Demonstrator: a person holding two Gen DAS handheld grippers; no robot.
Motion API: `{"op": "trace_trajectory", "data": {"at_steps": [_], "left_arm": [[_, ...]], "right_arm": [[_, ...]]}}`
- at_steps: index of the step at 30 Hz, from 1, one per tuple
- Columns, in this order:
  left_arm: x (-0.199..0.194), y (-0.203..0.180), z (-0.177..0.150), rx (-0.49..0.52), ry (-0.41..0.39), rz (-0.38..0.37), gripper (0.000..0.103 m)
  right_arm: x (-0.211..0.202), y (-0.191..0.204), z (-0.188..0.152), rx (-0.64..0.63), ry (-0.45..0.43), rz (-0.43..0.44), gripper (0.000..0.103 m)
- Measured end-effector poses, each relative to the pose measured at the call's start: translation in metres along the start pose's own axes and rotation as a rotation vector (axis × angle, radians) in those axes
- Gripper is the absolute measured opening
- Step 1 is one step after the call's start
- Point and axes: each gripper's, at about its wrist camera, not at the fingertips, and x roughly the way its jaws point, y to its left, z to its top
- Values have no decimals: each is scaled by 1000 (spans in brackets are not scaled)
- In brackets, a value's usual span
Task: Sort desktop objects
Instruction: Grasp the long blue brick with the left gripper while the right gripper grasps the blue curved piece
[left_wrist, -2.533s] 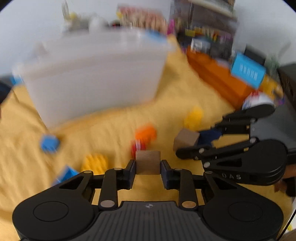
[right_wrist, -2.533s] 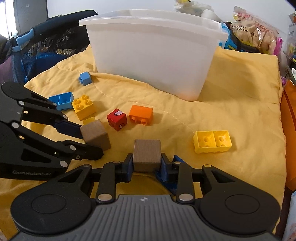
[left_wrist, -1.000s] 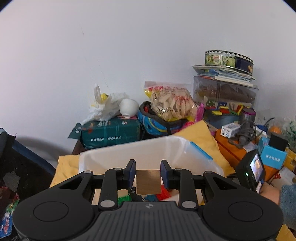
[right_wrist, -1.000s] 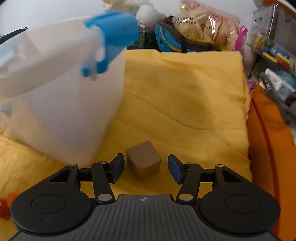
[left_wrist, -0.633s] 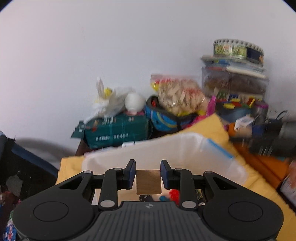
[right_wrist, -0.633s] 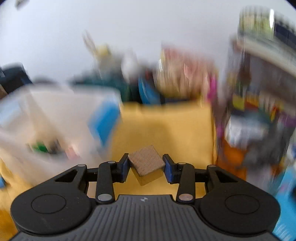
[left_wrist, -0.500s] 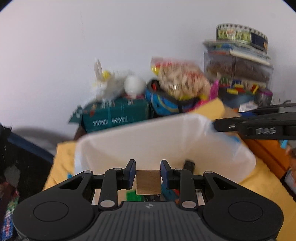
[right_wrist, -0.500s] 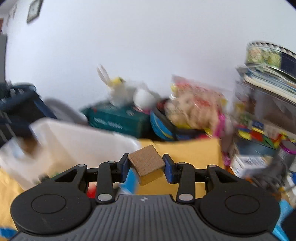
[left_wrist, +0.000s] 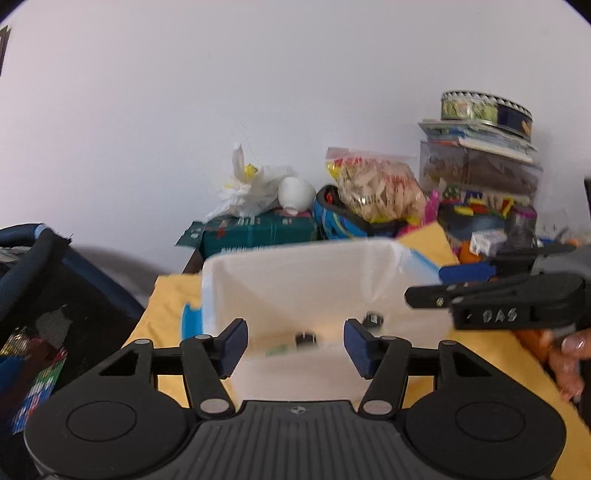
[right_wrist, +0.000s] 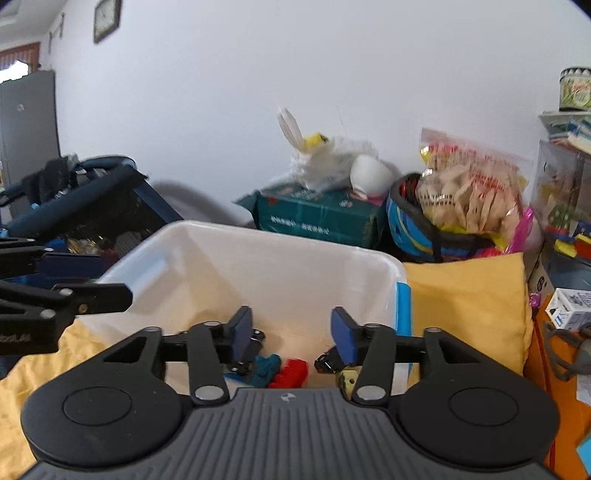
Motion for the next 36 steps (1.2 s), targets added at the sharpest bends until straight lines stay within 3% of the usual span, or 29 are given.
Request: {"op": "trace_trajectory", "data": {"at_steps": [7,13,19,22,23,27,29,33,36], "left_arm": [[-20,-12,-63,-27,122,15,61],[-14,-28,-106,91,234,65,61],[-5,-36,-118,247,224,70,61],[12,-41,-120,363,245,60,51],[16,-39,-121,376,252,40,41],[30,-28,-126,375,315,-36,34],[31,-22,-127,350,326,-64,31],[15,-12,-116,166,347,-126,29],[-6,-17,-114,-44,377,-260,29]], "right_arm": [[-40,28,-35,12,27,65,57],[-47,48,-88,-23,131,76,58],[-50,50,-132,-29,249,61,58],[-55,51,-142,-52,269,46,58],[-56,51,-143,-45,275,43,58],[-59,49,-145,-37,283,39,59],[-62,51,-148,-44,278,41,60],[-64,52,-151,-45,277,29,60],[-70,47,-150,-40,259,0,61]]}}
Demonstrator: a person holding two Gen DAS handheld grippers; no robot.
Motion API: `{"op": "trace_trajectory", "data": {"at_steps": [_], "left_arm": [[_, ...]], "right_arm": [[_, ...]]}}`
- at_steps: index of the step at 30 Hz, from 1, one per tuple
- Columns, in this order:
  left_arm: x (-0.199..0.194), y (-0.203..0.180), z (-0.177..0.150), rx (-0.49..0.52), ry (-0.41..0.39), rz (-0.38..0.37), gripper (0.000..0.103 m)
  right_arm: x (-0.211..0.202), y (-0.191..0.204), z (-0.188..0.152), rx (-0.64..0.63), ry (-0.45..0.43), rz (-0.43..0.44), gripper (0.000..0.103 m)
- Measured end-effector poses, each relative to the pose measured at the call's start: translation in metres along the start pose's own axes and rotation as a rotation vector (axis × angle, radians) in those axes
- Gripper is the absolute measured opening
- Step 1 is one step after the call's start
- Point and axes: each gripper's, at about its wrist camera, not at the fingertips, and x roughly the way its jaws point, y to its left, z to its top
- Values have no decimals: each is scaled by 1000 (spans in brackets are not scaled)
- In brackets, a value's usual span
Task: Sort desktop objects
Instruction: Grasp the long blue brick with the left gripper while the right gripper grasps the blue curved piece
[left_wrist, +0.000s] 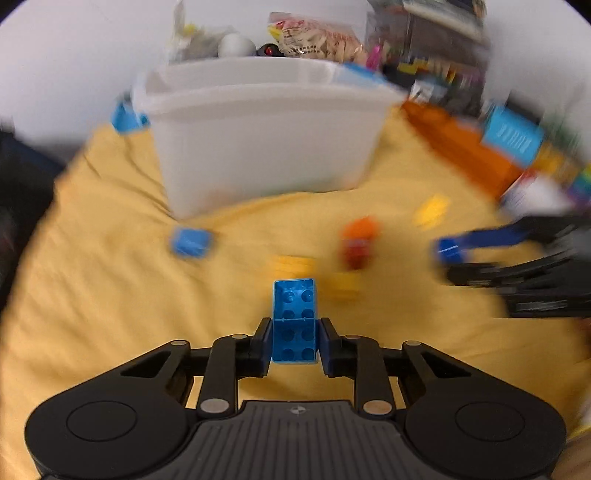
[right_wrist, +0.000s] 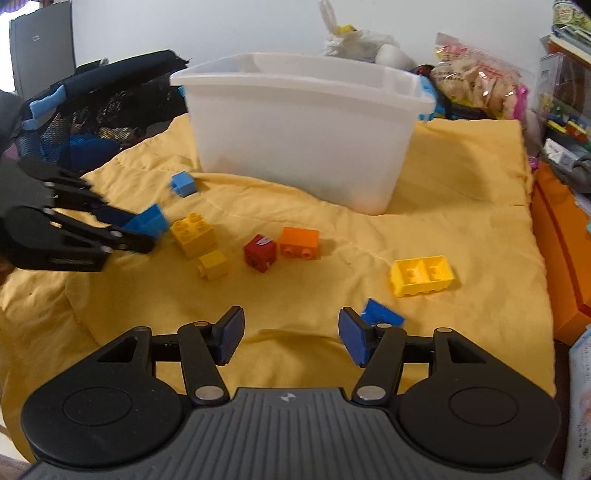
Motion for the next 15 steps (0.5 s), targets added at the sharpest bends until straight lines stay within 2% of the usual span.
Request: {"op": "trace_trajectory", "data": {"at_steps": [3,5,7,8,10,11,13,15], "left_arm": [[6,-22,-8,-92,34,-158,29],[19,-31,-12,-127,50,-225,29],[37,-34,-19,-169,89,-256,29],[43,-35,-22,-180,103,-234,30],[39,-33,-25,-200,71,-209,33],[33,-33,-25,-186,48,-165,39],[22,-34,-24,-97,5,-50,40],[14,-31,-23,-62,-31,31,40]], "right_arm": [[-6,-11,-1,34,-30,-57,62],[-6,-21,-2,68,-39,-86,62],[-2,-31,-2,100,-25,-99,62],[1,-35,-3,111,-15,-104,62],[3,-41,-3,140,-7,-113,62],[3,-42,-3,149,-7,-107,62],[3,-43,-4,155,-6,-100,62],[2,-42,-4,148,-11,-94,62]]}}
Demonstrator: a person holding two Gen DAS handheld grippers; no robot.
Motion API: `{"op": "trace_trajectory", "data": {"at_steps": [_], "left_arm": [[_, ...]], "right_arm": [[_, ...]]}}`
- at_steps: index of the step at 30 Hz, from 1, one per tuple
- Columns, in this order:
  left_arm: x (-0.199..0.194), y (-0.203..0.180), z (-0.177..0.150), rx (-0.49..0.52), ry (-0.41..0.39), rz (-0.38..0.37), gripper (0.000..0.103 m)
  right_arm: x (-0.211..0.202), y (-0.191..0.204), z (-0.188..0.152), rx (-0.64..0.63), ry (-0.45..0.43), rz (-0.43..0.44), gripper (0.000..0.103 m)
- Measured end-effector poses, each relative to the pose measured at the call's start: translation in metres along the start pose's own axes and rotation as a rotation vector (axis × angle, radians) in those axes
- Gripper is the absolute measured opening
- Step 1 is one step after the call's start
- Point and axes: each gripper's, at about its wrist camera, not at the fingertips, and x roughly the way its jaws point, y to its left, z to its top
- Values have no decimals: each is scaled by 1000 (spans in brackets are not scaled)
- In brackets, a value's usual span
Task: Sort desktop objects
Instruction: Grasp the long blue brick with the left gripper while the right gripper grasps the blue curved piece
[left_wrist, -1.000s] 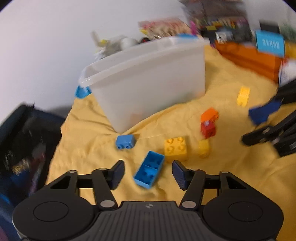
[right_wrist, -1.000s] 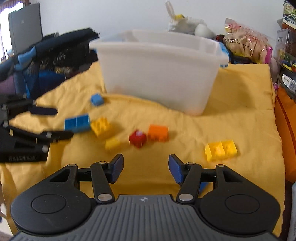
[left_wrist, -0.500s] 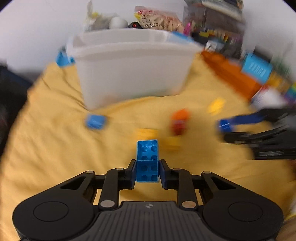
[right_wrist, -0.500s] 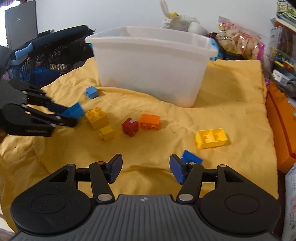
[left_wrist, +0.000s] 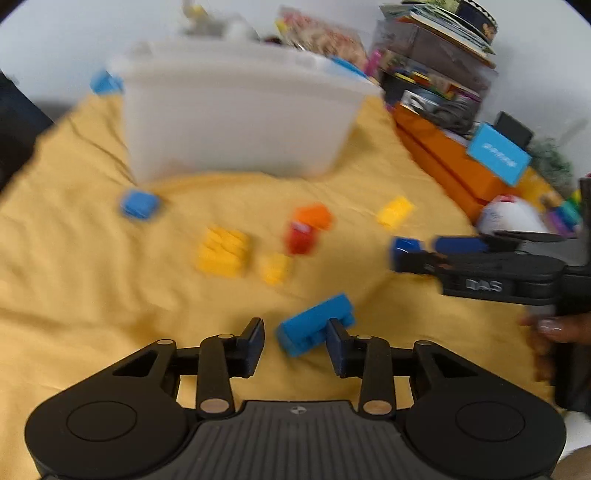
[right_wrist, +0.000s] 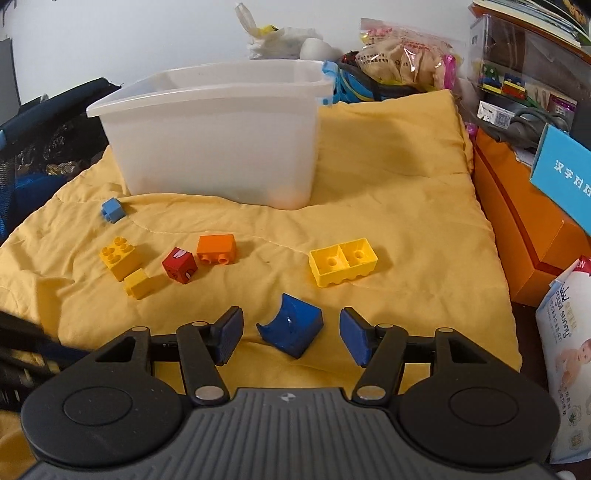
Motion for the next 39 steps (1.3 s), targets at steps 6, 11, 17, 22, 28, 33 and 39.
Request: {"op": "trace_trajectory", "data": {"at_steps": [6,11,17,22,28,33,39], "left_arm": [[-18,-5,3,183,-69,111,40],[-26,-34,-2,599,-72,25,44],[10,-36,5,821,37,8,43],[18,-12,24,474,152,-121,25],[1,33,13,-207,137,-302,25],[-3,35,-4,-222,118,-171,40],[-26,12,0,-10,31,28,47]], "right_arm": [[2,1,-2,-4,2,8,62],[2,0,-2,-4,8,12,62],[1,0,-6,-1,12,19,66],[1,-3,-8,2,28,10,66],[4,-5,-9,15,36,28,66],[13,-3,-3,31,25,22,66],[30,8,0,-85,59,26,46]]}}
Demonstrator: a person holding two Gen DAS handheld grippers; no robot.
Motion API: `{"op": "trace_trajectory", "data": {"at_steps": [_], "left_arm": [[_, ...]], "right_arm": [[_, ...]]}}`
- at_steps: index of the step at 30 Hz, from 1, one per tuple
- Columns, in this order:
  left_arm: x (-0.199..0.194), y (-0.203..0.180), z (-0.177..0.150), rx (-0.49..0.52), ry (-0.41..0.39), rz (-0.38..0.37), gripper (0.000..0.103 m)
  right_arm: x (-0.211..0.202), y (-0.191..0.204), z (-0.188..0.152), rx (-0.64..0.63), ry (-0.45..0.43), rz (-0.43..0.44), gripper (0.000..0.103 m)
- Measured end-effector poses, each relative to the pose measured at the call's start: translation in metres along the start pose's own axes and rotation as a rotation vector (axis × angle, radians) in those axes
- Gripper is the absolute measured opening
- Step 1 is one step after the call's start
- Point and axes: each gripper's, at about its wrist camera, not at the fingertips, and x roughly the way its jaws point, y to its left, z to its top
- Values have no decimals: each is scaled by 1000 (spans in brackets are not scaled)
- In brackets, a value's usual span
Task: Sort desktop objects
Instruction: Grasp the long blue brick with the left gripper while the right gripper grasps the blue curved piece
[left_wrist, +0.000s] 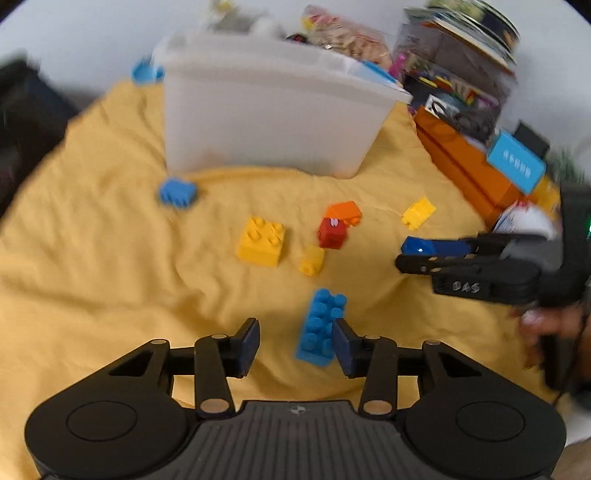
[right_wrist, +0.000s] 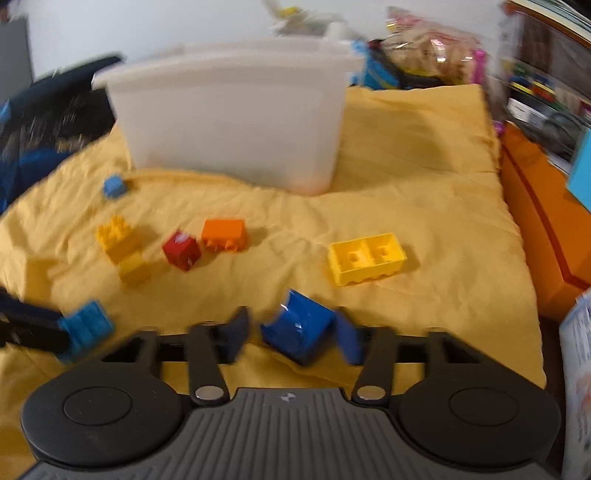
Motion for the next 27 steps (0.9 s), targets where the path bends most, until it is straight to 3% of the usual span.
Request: {"op": "trace_trajectory", "data": {"at_steps": [4,8,9,11,13,17,23,27], "left_arm": [[-3,-16,4,134,-10,12,53],[18,-23,2,150,37,41,53],[24,-23,1,139,47,33,51],[27,-22,-3,118,36,41,29],[25,-18,-2,102,37,29,28],[20,-13,5,72,23,17,28],[-11,-14,40,77,-99,6,28],[-37,-13,82,106,-230,33,28]], "right_arm": [[-6,5,2,-27,-12,56,46],[-12,19,0,-75,-7,134,46],[-11,23,-2,-88,0,133,47],[-8,28,-5,-109,7,117,49],[-8,30,-5,-122,2,103,51],[-7,30,-5,-129,4,113,46],[-15,32,5,-133,-2,107,46],[-49,31,33,-154,-146,91,46]]}}
